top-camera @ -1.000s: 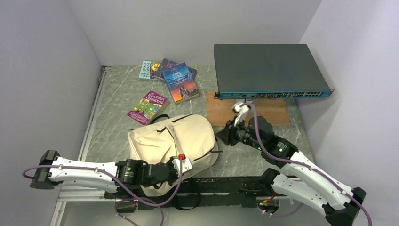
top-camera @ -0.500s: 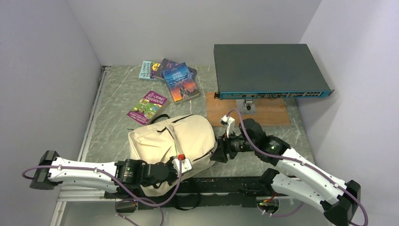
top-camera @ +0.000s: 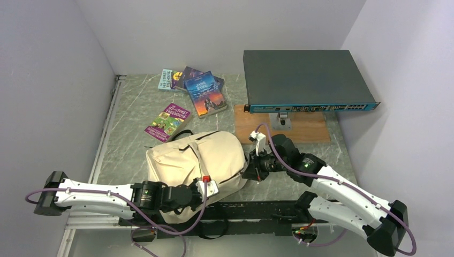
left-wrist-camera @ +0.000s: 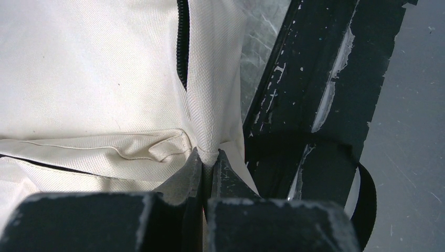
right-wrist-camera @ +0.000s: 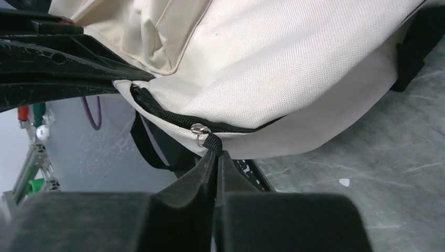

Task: Pack the student bag
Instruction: Unzip the student bag at the center of the board.

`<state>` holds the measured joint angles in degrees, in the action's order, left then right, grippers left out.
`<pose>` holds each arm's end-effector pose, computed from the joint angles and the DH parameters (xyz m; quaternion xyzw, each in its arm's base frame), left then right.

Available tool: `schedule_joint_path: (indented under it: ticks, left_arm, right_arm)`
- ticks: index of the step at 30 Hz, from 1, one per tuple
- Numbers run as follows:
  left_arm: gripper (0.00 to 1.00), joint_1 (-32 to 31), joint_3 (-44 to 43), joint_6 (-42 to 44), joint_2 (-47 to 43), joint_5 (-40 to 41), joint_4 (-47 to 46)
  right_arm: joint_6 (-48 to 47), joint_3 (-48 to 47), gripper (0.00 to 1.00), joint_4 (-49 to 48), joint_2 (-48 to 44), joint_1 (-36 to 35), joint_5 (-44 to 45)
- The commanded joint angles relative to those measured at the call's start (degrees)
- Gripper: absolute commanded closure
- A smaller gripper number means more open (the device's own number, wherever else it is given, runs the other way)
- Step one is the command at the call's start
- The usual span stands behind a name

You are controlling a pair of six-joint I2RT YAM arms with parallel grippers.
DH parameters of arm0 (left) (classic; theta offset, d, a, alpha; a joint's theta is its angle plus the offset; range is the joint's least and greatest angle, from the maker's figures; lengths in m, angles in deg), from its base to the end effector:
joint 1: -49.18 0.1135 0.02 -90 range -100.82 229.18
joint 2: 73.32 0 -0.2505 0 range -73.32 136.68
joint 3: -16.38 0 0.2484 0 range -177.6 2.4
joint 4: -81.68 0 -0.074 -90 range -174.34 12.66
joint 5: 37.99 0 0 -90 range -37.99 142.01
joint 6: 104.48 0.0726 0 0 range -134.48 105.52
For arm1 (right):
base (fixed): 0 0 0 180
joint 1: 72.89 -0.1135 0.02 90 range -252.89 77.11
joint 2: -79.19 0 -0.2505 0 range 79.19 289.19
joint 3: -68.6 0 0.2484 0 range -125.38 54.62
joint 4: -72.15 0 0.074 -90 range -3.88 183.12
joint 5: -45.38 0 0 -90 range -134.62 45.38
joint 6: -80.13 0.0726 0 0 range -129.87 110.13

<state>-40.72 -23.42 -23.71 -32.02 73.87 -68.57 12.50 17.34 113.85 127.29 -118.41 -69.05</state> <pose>0.0274 -0.2009 0.1990 0.4829 0.7124 -0.2594 0.4381 0.1259 0.1711 0.2264 -0.2666 0.8441 0.3950 0.2456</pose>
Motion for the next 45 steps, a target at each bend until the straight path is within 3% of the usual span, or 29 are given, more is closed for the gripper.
schedule_joint_path:
  ticks: [1, 4, 7, 10, 14, 17, 18, 20, 23, 29, 30, 39, 45]
  left_arm:
    - [1.00, 0.08, -0.82, 0.23, -1.54, -0.28, -3.36]
    - [1.00, 0.12, -1.08, -0.36, -1.31, 0.13, -2.45]
    - [1.00, 0.17, -1.05, -0.72, -1.60, 0.20, -1.86]
    - [1.00, 0.17, -0.68, -0.94, -2.02, 0.80, -2.01]
    - [1.00, 0.32, -1.23, -0.96, -1.55, 0.57, -1.38]
    - [1.00, 0.47, -1.59, -1.96, -0.72, -0.27, -1.31]
    - [0.96, 0.55, -1.97, -2.71, -0.34, -0.44, -1.21]
    - [0.77, 0.88, -3.09, -4.50, 0.70, -1.19, -1.49]
    - [0.40, 1.29, -4.57, -6.32, 2.21, -2.28, -4.70]
    - [0.03, 8.11, -13.66, -10.18, 10.05, -8.65, -7.32]
    - [0.01, 10.01, -15.81, -11.25, 11.68, -9.23, -6.62]
    - [0.00, 12.13, -24.09, -14.27, 23.40, -2.21, -8.19]
    - [0.13, 13.09, -27.11, -16.08, 29.59, 0.57, -7.17]
  right_arm:
    - [0.64, -1.79, 1.00, -0.10, -0.50, 0.06, 1.23]
    - [2.93, -3.28, 1.00, 3.77, -1.23, 0.06, 11.88]
    - [13.46, -4.35, 1.00, 11.69, -3.72, 0.08, 38.00]
    - [16.45, -0.64, 1.00, 6.24, -8.01, 0.14, 47.36]
    - [13.24, 2.86, 1.00, -4.30, -10.16, 0.23, 45.40]
    - [6.88, 2.61, 1.00, -8.81, -7.87, 0.13, 36.48]
    - [5.82, 3.09, 1.00, -10.38, -8.64, 0.16, 33.04]
    - [4.40, 4.47, 1.00, -12.79, -11.39, 0.16, 27.84]
    - [2.41, 5.19, 1.00, -13.39, -13.93, 0.16, 23.12]
    - [2.26, 4.05, 1.00, -12.72, -11.63, 0.16, 19.59]
    - [2.36, 3.91, 1.00, -12.89, -11.42, 0.15, 19.37]
    - [2.02, -0.02, 1.00, -11.85, -9.25, 0.12, 18.30]
    - [3.73, 0.39, 1.00, -12.81, -10.07, 0.16, 16.03]
